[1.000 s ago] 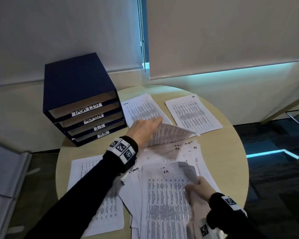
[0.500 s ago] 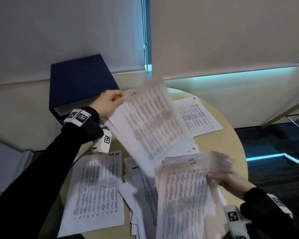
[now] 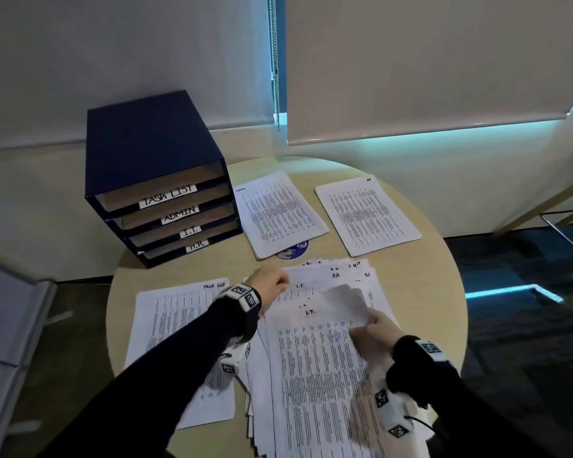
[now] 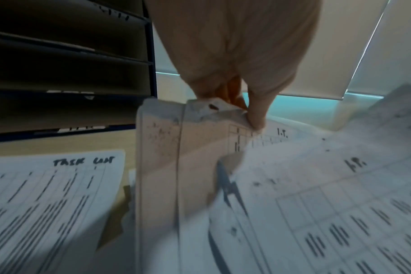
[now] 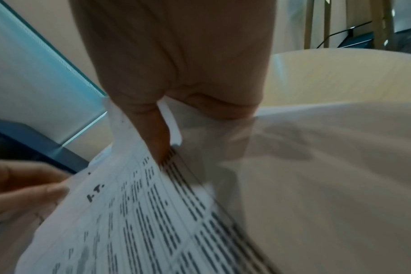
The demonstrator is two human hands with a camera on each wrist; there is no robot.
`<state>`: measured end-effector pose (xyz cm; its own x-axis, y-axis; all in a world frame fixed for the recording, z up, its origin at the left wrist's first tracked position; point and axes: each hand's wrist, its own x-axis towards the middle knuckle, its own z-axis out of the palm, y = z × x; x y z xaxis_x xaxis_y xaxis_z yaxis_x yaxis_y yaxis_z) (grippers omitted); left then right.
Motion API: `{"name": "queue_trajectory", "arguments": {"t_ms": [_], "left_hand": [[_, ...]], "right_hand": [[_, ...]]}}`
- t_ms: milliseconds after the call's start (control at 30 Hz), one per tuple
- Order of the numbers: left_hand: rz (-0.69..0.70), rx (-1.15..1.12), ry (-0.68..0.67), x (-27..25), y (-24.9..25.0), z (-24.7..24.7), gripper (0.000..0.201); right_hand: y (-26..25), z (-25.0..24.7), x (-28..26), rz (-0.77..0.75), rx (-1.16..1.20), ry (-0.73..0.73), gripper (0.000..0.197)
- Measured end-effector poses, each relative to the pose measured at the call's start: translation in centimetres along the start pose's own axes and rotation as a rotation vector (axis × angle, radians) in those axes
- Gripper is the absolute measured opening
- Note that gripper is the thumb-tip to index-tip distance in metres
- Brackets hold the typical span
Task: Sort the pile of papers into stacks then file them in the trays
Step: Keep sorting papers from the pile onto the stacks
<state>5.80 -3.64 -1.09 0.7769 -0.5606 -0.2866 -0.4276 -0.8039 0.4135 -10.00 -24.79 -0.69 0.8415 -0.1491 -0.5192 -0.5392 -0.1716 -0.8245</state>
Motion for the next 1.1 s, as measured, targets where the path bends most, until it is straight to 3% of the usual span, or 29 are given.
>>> {"name": "queue_trajectory", "arguments": {"t_ms": [167, 333, 433, 500, 667, 700, 767, 867, 967, 1100], "left_hand": [[0.044, 0.081, 0.161, -1.2, -0.2, 0.6, 0.009], [0.165, 0.004, 0.307, -2.9, -0.1, 1.1, 0.005], [0.117, -0.154, 0.108, -4.5, 0.6, 1.3, 0.005], [0.078, -0.267, 0.012, -5.1, 0.2, 1.5, 0.007], [-0.183, -0.699, 0.008, -5.5, 0.8, 1.4, 0.019], [-0.229, -0.69, 0.04, -5.0, 0.5, 1.5, 0.023], [-0.309, -0.455, 0.064, -3.5, -0.8, 1.4, 0.025], [-0.366, -0.152, -0.038, -2.7, -2.2, 0.8, 0.027], [-0.344, -0.059, -0.053, -2.5, -2.5, 0.2, 0.011], [-0.203, 0.064, 0.123, -2.7, -2.1, -0.1, 0.026]], "right_hand": [[0.3, 0.9, -0.1, 0.022, 0.268, 0.068, 0.022], [3.1, 0.3, 1.3, 0.02, -0.078, 0.185, 0.025], [4.3, -0.1, 2.1, -0.098, -0.226, 0.225, 0.029], [4.1, 0.0, 2.1, -0.156, -0.198, 0.177, 0.027], [3.0, 1.2, 1.8, -0.114, -0.059, 0.167, 0.018], [3.0, 1.3, 1.8, -0.129, -0.052, 0.169, 0.016], [2.8, 1.5, 1.6, -0.159, -0.04, 0.156, 0.011], [2.6, 1.6, 1.2, -0.177, 0.004, 0.088, 0.006], [2.3, 1.7, 1.0, -0.172, 0.047, 0.067, 0.008], [2.4, 1.9, 1.6, -0.195, 0.072, 0.106, 0.02]]}}
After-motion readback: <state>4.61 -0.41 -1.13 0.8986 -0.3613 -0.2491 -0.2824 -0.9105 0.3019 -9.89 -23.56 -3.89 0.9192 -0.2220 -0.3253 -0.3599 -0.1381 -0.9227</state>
